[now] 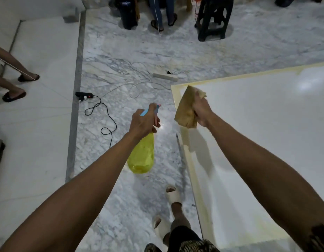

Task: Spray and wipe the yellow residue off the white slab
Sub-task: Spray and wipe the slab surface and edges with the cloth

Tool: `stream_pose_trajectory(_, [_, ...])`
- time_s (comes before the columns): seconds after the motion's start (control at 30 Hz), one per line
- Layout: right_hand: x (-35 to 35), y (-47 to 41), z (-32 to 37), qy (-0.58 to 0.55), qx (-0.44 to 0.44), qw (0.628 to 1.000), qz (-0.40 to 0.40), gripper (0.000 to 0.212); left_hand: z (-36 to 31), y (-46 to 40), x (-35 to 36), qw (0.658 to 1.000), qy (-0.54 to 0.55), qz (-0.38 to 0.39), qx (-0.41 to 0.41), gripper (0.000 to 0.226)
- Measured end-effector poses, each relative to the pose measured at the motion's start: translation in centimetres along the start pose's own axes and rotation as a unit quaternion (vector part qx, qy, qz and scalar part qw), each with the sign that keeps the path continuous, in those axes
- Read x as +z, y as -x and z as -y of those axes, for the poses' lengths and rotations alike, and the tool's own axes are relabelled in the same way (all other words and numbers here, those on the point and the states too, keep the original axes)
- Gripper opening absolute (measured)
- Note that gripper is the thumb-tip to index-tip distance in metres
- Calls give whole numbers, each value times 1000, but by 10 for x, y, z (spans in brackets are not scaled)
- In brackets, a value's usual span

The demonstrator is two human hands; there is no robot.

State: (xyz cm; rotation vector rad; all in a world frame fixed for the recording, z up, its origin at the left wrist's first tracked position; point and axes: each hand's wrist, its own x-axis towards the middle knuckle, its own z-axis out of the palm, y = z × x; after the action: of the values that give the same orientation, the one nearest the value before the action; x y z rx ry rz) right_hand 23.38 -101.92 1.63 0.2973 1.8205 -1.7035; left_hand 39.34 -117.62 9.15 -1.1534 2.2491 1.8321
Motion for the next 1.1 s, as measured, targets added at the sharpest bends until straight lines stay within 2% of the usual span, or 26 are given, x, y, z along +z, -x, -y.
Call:
stream_pose_trajectory(0.03, [-4,-17,12,52,-18,998,-19,81,-3,-10,1,1000,2,0,5,52])
stream_pose_trajectory(0.1, [-9,-49,38,146,-100,982,-59,69,-9,-27,5,1000,8,-2,15,52])
stream_pose_trajectory(0.2, [3,-96,63,273,-261,924,-53,53,-9,-54,12,1000,14,-11,18,61])
stream_pose_trajectory(0.27, [23,-129,56,362,-308,878,-54,48,-2,-66,15,999,31,-10,20,61])
stream_pose_trajectory(0.33, [40,-161,31,512,-304,802,-38,49,8,-75,18,999,47,-9,15,50])
stream_pose_trajectory(0.4, [49,-182,-7,672,-248,697,27,65,21,-83,19,998,61,-12,-1,43])
stream_pose_trajectory(0.43, [49,-189,-23,710,-241,660,44,77,26,-85,19,998,67,-14,-9,45])
stream_pose_trajectory(0.47, [48,-193,-33,722,-251,643,46,87,32,-89,18,997,69,-17,-18,50])
stream_pose_trajectory(0.53, [45,-196,-36,720,-281,633,47,101,45,-94,15,998,55,-18,-37,59])
stream_pose_trajectory(0.63, [37,-201,-28,720,-309,619,55,104,64,-100,12,999,12,-19,-42,67])
stream_pose_trajectory(0.9, [32,-212,-41,700,-323,636,42,55,84,-102,16,998,-35,-1,-57,68])
stream_pose_trajectory(1.03, [36,-200,-47,693,-328,641,33,51,78,-95,23,998,-2,7,-60,80])
stream_pose_trajectory(1.1, [37,-191,-50,683,-332,650,24,53,76,-92,26,998,4,11,-58,79])
